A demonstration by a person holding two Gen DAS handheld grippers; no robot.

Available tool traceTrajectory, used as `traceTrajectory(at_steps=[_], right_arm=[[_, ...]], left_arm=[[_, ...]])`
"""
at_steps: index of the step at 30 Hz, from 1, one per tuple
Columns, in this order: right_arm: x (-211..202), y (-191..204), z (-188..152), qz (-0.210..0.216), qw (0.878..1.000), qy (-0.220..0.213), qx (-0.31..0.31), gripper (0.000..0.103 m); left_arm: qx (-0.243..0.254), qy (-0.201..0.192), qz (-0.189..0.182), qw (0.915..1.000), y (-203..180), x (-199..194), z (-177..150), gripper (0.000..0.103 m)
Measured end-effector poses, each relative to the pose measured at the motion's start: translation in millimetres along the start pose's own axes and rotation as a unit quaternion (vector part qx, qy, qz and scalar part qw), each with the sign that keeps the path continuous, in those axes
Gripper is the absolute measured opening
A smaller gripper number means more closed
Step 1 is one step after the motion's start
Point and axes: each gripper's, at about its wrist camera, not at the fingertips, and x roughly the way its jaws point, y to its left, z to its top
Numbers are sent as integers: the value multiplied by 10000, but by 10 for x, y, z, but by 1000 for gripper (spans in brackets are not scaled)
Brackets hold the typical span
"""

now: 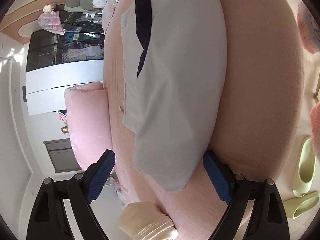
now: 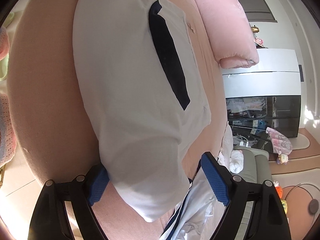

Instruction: Fold clothes

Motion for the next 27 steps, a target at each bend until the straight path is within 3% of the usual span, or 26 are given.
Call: traceTrajectory(at_steps=[5,9,13,18,20,23,25,27], right_arm=[[6,1,108,-108,9998,-75,-113,86],[9,-10,79,-34,9998,-173,-37,86],[12,-34,39,32,9996,-240,168,86],[16,-3,62,184,9996,-219,24,86],[13,4,59,330,9992,-228,-31,80],[-6,15,31,643,9974,-293,-128,66],[-14,14,15,881,9955,-318,-170,54],[-15,6,5,1051,9937,-328,-190,50]], left_arm=[[-41,36,-26,10000,-13,152,244,91],[-128,45,-196,9997,21,190,173,94],[92,55,-129,9999,-28,237,57,94],[144,53,-276,9995,-6,302,90,94],[103,13,-419,9991,33,321,79,93],[14,-34,-796,9968,76,329,53,78],[-6,-21,-1186,9929,86,308,41,50],[23,-40,-1305,9914,89,308,43,46]])
